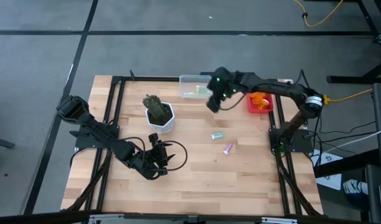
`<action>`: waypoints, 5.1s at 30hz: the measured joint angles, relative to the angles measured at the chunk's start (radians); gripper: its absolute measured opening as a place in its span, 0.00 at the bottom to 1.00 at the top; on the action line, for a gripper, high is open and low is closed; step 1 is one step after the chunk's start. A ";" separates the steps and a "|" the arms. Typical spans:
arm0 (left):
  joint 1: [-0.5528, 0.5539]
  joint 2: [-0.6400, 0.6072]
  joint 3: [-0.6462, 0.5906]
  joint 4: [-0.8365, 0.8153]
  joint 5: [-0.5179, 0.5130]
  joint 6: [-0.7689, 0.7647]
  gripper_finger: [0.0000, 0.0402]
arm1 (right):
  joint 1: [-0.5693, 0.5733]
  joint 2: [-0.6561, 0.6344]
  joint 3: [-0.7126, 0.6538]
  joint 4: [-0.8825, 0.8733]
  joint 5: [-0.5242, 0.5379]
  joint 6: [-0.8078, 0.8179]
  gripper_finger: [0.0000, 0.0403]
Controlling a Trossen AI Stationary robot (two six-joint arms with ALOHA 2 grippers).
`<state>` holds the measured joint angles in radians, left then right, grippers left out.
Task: Pick and place medicine bottles into bin by pill shape (circle, oval)
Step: Put the small green pill bottle into the white bin
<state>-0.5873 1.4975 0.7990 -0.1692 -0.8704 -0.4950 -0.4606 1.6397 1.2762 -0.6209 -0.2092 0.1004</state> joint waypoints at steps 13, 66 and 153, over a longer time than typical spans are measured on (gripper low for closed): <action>0.000 0.000 0.000 -0.001 0.000 -0.020 0.53 | 0.206 -0.082 -0.156 -0.338 0.006 0.001 0.38; 0.000 0.000 0.000 -0.002 0.000 -0.016 0.53 | 0.399 -0.080 -0.391 0.116 0.191 -0.059 0.67; 0.000 0.000 0.000 -0.002 0.000 -0.019 0.53 | 0.374 0.014 -0.599 0.584 0.241 -0.083 0.52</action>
<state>-0.5869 1.4976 0.7990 -0.1712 -0.8707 -0.5137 -0.0864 1.6534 0.6773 -0.0370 0.0323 0.0177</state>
